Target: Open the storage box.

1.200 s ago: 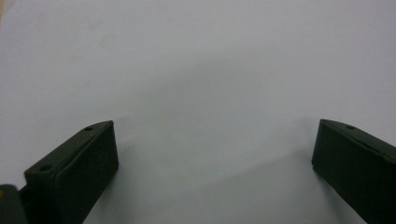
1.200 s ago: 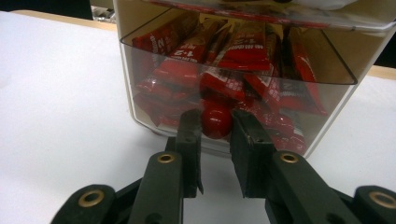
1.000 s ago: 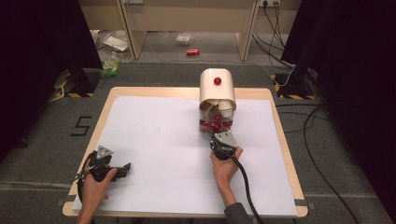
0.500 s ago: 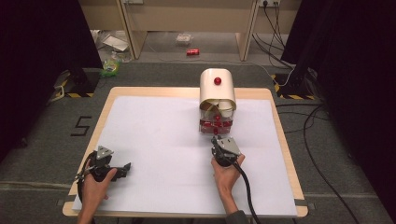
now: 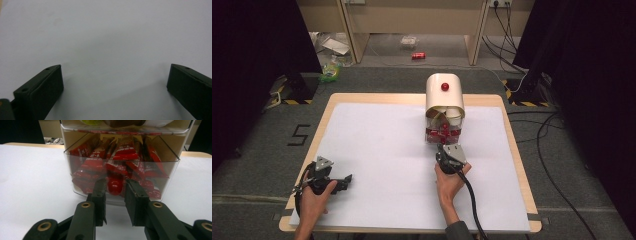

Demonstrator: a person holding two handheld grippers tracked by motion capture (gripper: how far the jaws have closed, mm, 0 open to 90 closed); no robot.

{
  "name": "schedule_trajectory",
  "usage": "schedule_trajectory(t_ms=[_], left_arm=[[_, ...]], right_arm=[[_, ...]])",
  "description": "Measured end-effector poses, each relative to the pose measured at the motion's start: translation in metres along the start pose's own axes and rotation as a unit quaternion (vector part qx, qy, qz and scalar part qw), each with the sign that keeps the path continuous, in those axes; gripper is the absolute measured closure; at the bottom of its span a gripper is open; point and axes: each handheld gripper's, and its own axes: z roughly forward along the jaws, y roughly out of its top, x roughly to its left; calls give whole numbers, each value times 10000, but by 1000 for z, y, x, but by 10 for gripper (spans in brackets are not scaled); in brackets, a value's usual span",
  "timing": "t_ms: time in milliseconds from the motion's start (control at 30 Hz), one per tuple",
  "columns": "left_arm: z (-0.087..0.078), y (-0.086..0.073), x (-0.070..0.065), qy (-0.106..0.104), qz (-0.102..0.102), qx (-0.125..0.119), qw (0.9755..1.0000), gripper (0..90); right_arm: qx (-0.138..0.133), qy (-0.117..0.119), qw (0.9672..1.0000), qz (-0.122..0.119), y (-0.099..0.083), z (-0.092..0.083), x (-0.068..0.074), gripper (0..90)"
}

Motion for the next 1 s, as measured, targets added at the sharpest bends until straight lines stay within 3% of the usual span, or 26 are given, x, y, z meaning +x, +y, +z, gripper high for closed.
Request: schedule_trajectory(t_ms=[133,367,500,1000], left_arm=[[0,0,0,-2,-4,-1,10000,0],[0,0,0,-3,1,-1,10000,0],[0,0,0,-3,-1,-3,10000,1],[0,0,0,-4,-2,-3,10000,1]], right_arm=[[58,-126,9999,-90,1,4,4,710],[88,-369,9993,-46,3,8,9,727],[104,-328,9994,-6,3,9,8,736],[171,-250,9991,-292,3,5,7,739]])
